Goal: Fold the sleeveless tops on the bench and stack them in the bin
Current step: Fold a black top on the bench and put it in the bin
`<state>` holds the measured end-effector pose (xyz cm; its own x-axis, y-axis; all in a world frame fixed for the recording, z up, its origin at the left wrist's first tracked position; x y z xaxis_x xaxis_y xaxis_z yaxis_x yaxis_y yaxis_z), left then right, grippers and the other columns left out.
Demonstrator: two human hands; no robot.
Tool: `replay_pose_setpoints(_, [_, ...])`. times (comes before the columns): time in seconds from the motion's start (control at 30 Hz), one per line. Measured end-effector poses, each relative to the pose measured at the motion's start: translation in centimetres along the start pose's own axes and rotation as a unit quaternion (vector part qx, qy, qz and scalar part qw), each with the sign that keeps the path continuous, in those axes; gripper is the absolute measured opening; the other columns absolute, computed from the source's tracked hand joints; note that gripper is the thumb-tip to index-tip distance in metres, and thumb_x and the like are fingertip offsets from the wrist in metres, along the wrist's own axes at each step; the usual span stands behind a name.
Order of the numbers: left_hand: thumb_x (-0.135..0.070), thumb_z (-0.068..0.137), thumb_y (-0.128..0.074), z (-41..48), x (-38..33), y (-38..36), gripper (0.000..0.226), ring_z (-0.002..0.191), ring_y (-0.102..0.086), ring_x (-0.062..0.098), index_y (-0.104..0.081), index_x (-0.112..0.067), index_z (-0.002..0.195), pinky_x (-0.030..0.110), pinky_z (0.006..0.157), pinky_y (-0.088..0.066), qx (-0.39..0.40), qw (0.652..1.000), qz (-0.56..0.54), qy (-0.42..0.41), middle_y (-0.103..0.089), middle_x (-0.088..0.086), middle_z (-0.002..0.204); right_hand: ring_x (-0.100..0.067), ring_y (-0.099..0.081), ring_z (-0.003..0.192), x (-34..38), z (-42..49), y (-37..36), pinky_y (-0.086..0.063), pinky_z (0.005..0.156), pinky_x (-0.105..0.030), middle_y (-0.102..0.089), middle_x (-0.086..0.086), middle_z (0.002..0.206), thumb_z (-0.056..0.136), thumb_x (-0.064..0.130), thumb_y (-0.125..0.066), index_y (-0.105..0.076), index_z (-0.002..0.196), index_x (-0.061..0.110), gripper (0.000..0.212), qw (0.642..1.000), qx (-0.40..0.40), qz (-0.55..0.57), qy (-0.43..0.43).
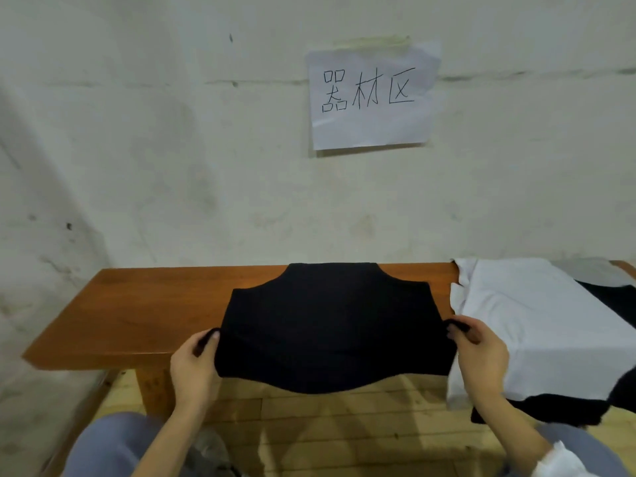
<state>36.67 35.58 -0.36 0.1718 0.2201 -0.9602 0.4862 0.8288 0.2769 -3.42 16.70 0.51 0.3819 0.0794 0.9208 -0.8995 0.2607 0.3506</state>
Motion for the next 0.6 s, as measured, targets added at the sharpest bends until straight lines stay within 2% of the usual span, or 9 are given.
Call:
replay_pose_setpoints(0.07, [-0.017,0.096,-0.053,0.7,0.2,0.1,0.018,0.101,-0.051,0.018,-0.063,-0.010,0.108,0.034,0.090,-0.042,-0.024,0.999,0.033,-0.025,-0.053,0.005,0.109,-0.014,-0.056,0.079,-0.1,0.1,-0.2,-0.040,0.063,-0.008,-0.061,-0.005,0.089,0.090,0.013,-0.062,-0.068,0.100,0.010,0.012,0.999,-0.024,-0.023,0.024])
replay_pose_setpoints(0.13, [-0.018,0.098,-0.049,1.2,0.2,-0.3,0.017,0.101,-0.046,0.015,-0.060,-0.010,0.108,0.032,0.092,-0.039,-0.033,0.998,0.039,-0.021,-0.046,0.005,0.114,-0.014,-0.050,0.080,-0.3,0.3,-0.7,-0.038,0.068,-0.014,-0.052,-0.005,0.099,0.093,0.017,-0.059,-0.064,0.103,0.009,0.014,0.998,-0.038,-0.039,0.029])
replay_pose_setpoints(0.23, [-0.017,0.100,-0.045,1.5,0.0,-1.1,0.016,0.088,-0.053,0.014,-0.059,-0.010,0.104,0.026,0.079,-0.042,-0.047,0.999,0.003,-0.008,-0.056,0.000,0.099,-0.018,-0.049,0.095,-0.7,0.8,-1.6,-0.038,0.083,-0.030,-0.048,-0.002,0.106,0.099,0.021,-0.046,-0.053,0.112,0.008,0.020,0.998,-0.052,-0.013,-0.013])
replay_pose_setpoints(0.33, [-0.015,0.098,-0.050,2.0,-1.7,-1.3,0.012,0.076,-0.053,0.008,-0.060,-0.009,0.098,0.012,0.063,-0.045,-0.096,0.994,-0.044,-0.041,-0.059,-0.002,0.085,-0.021,-0.049,0.094,-0.3,2.2,-1.9,-0.037,0.082,-0.033,-0.053,-0.006,0.100,0.100,0.023,-0.042,-0.051,0.108,0.006,0.021,0.997,-0.070,0.020,-0.025])
replay_pose_setpoints(0.37, [-0.015,0.097,-0.051,3.2,-2.0,-1.7,0.012,0.076,-0.054,0.011,-0.061,-0.008,0.097,0.013,0.062,-0.045,-0.115,0.991,-0.047,-0.055,-0.060,0.001,0.085,-0.022,-0.050,0.091,-0.1,3.5,-2.4,-0.036,0.079,-0.033,-0.054,-0.008,0.096,0.100,0.022,-0.042,-0.050,0.104,0.006,0.019,0.997,-0.077,0.023,-0.017])
replay_pose_setpoints(0.47, [-0.022,0.097,-0.052,8.0,-1.8,-3.7,0.022,0.079,-0.058,0.021,-0.064,-0.003,0.095,0.031,0.068,-0.044,-0.123,0.991,-0.002,-0.059,-0.063,0.009,0.086,-0.028,-0.052,0.084,-0.5,7.7,-4.5,-0.033,0.073,-0.032,-0.054,-0.011,0.088,0.100,0.024,-0.044,-0.049,0.096,0.006,0.019,0.997,-0.076,-0.014,-0.015])
replay_pose_setpoints(0.53, [-0.026,0.098,-0.050,10.3,-1.1,-5.0,0.029,0.078,-0.060,0.028,-0.064,-0.002,0.091,0.035,0.067,-0.042,-0.095,0.993,0.053,-0.048,-0.064,0.012,0.083,-0.035,-0.056,0.086,-1.2,9.4,-6.0,-0.033,0.071,-0.033,-0.057,-0.013,0.086,0.099,0.026,-0.045,-0.052,0.095,0.004,0.023,0.996,-0.037,-0.075,-0.019])
replay_pose_setpoints(0.6, [-0.025,0.099,-0.048,11.0,-0.5,-6.4,0.030,0.076,-0.059,0.028,-0.063,-0.001,0.089,0.033,0.063,-0.038,-0.064,0.991,0.111,-0.050,-0.063,0.011,0.081,-0.039,-0.059,0.086,-2.0,10.0,-7.1,-0.032,0.067,-0.033,-0.056,-0.009,0.080,0.099,0.025,-0.045,-0.053,0.093,0.004,0.023,0.992,0.003,-0.128,-0.006])
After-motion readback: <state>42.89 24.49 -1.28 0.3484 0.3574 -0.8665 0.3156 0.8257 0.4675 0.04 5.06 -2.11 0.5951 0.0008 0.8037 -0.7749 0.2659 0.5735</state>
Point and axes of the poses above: each hand's wrist, its own z-axis towards the middle knuckle, its own y-axis out of the back of the hand, x = y × z, the point moved 4 cm from there along z, towards the middle knuckle
